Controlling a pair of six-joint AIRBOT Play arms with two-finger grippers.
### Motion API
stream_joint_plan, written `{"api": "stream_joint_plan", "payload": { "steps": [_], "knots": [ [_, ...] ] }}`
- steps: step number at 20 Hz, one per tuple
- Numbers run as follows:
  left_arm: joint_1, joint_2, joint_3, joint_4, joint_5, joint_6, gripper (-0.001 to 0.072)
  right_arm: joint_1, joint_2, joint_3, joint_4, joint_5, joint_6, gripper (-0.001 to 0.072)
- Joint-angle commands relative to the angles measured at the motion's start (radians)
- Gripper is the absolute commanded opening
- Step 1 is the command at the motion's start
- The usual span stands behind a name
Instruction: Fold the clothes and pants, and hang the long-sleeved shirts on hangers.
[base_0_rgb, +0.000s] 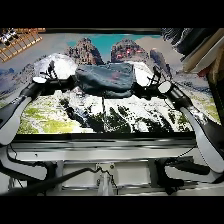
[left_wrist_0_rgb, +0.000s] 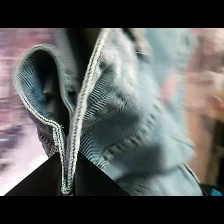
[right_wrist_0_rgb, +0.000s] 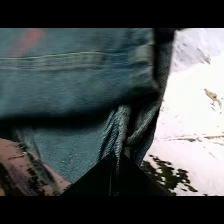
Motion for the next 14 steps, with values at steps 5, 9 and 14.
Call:
{"api": "stream_joint_plan", "payload": {
  "steps": [5,9,14],
  "knots": [
    [0.098,0.430,0.016,-0.002,-0.089,0.041,0.0015,0.000,0.322,0.186,-0.056,0.145,-0.013,0.0038],
    [0.113,0.666,0.016,0.116,-0.087,0.067,0.0014,0.000,0.543,0.319,-0.180,0.227,0.027,0.0037],
    [0.121,0.891,0.016,0.149,-0.219,-0.066,0.0014,0.000,0.735,0.400,-0.257,0.347,0.083,0.0038]
  ]
}}
